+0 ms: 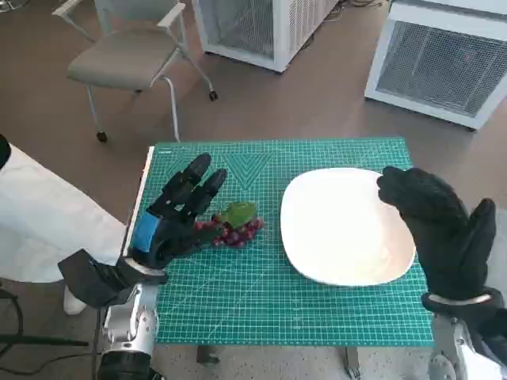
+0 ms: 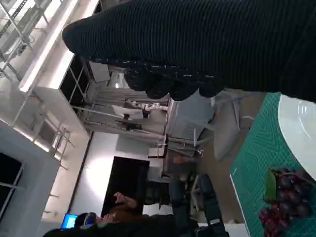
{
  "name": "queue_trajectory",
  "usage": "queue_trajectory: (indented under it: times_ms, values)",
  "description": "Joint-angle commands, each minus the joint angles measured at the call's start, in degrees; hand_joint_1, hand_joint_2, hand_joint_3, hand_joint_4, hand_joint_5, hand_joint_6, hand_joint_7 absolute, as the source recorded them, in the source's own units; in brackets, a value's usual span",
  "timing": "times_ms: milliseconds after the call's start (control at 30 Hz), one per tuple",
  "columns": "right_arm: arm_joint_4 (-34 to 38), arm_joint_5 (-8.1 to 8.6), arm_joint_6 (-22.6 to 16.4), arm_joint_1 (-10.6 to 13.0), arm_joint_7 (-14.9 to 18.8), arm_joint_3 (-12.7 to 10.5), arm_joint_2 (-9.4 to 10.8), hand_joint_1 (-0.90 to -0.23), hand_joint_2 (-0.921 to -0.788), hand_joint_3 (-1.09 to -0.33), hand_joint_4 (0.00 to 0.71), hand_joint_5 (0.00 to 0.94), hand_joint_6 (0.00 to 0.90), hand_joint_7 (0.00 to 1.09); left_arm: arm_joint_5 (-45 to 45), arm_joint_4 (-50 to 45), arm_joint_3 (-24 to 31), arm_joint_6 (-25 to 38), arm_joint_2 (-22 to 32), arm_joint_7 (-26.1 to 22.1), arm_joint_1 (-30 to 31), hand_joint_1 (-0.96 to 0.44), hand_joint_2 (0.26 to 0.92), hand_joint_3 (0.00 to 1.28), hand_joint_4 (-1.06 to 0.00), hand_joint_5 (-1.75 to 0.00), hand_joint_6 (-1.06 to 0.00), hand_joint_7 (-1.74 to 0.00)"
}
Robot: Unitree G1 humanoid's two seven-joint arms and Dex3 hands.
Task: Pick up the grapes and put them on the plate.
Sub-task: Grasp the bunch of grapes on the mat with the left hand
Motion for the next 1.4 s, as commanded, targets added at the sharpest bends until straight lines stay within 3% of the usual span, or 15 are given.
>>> queue_trajectory:
  times_ms: [33,1400]
  values:
    - [-0.3,0.43,0.9,1.4,0.5,0.1,-0.1,-0.355,-0.921,-0.616,0.389,0.874,0.198,1.04,-0.4,-1.8,0.0,0.9,0.0,0.3,0.9,-0.23,0.921,0.06,-0.32,-0.03,-0.36,-0.04]
    - [-1.3,-0.05,1.6,2.2,-0.4,0.1,-0.3,-0.354,-0.921,-0.617,0.370,0.886,0.184,1.05,-0.5,-5.2,-0.1,3.3,-0.3,1.0,2.5,-0.22,0.921,0.07,-0.32,-0.02,-0.36,-0.03]
